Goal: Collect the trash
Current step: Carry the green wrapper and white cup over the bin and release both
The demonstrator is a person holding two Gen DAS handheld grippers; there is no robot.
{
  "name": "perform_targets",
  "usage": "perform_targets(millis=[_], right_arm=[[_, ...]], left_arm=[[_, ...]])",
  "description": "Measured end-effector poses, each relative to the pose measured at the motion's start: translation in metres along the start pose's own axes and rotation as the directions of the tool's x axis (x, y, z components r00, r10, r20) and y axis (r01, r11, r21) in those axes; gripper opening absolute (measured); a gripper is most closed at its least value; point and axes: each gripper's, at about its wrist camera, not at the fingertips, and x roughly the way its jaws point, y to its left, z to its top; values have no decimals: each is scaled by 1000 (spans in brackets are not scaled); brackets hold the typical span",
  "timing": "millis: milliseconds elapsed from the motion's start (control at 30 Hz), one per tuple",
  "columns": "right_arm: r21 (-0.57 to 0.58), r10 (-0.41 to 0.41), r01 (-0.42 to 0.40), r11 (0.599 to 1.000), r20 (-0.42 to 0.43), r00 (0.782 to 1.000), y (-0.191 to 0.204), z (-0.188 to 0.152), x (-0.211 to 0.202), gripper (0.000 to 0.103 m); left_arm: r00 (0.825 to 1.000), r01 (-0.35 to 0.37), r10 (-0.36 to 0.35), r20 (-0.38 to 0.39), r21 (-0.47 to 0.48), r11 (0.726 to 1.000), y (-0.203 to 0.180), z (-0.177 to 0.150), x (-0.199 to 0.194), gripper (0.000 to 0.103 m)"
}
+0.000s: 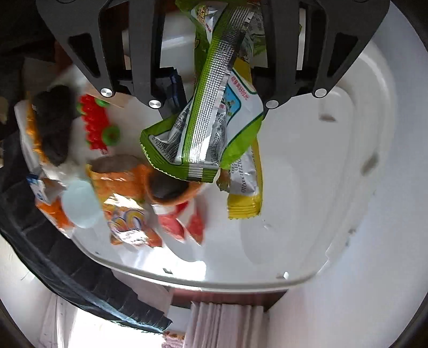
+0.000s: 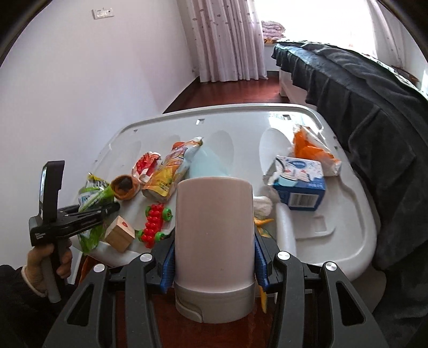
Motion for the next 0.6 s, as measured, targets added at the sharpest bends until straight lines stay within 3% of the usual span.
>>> perform_targets(millis=[100,300,500,600], right_arm=[[-8,2,-2,1000,0,1000,4,3,3,46],[-5,37,-37,999,41,998,11,4,-7,46],[-98,80,-75,992,45,996,38,-16,-17,46],[-132,114,-110,985,25,993,55,-42,-23,46]], left_arm=[[998,-56,56,14,2,998,1,-2,-7,18],[980,-138,130,150,47,989,-16,-18,-82,18],[967,-146,125,224,82,986,-44,-66,-163,17],[966,-145,121,229,90,985,-53,-88,-175,17]])
